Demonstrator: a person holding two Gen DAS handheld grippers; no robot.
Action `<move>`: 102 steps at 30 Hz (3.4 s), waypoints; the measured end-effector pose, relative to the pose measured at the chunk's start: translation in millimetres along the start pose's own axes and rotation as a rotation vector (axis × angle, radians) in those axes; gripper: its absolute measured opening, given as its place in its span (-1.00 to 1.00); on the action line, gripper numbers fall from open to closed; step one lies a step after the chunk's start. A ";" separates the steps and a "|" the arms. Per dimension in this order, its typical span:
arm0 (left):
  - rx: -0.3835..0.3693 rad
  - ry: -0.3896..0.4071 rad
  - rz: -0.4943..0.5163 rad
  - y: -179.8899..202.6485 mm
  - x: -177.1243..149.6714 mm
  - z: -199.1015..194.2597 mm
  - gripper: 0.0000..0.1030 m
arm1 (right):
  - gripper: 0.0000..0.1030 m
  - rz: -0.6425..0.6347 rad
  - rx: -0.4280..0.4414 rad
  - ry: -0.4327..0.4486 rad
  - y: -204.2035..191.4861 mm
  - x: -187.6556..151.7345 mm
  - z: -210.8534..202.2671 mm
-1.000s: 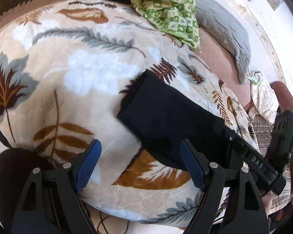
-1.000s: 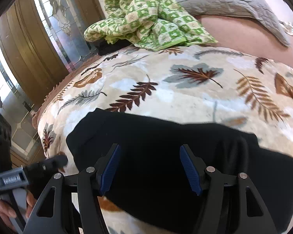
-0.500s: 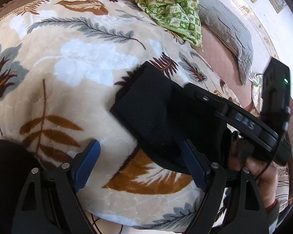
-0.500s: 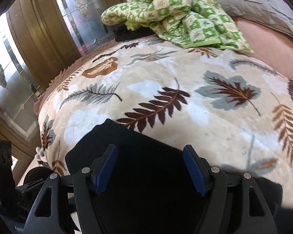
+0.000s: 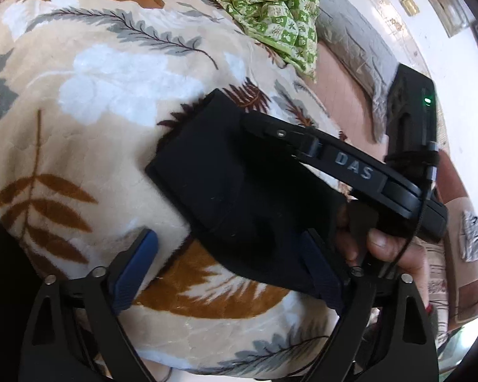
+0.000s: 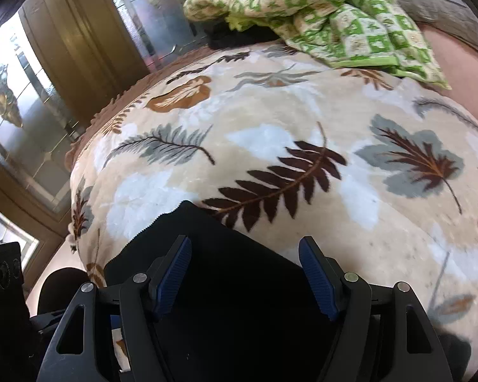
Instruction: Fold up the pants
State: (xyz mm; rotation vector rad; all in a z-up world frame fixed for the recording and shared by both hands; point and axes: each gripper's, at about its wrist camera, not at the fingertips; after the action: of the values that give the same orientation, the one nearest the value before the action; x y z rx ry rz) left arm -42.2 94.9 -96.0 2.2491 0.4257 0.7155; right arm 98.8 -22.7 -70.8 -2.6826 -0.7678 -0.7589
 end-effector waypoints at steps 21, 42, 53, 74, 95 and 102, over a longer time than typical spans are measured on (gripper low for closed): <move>-0.077 0.082 0.148 16.6 10.5 -6.1 -0.64 | -0.75 0.092 0.179 0.081 12.7 4.3 -10.6; -0.107 0.124 0.649 150.9 -52.8 0.8 -0.68 | 0.70 0.242 0.021 0.138 37.7 -15.5 -164.3; -0.175 0.099 0.697 178.8 -61.3 -0.6 -0.68 | -0.70 0.298 -0.073 0.250 70.7 -58.7 -194.7; -0.172 -0.103 0.696 174.9 -67.1 39.9 0.08 | -0.62 0.788 -0.207 0.145 235.5 -207.3 -154.8; -0.002 -0.156 0.665 144.7 -64.1 94.6 0.24 | 0.05 0.449 -0.380 0.063 138.8 -217.8 -176.2; 0.007 -0.147 0.681 146.1 -66.5 95.4 0.26 | 0.09 0.547 -0.350 0.164 147.1 -237.5 -208.9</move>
State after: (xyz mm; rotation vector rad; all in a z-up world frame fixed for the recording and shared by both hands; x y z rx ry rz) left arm -24.3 -89.1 -69.6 2.4351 -0.4376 0.8646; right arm -79.1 -321.2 -39.7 -2.8635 0.1612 -1.0099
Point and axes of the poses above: each gripper's, at about its wrist camera, not at the fingertips, and z roughly the way its jaws point, y to its right, x to its top, and after that the axes turned 10 degrees about -x, right-handed
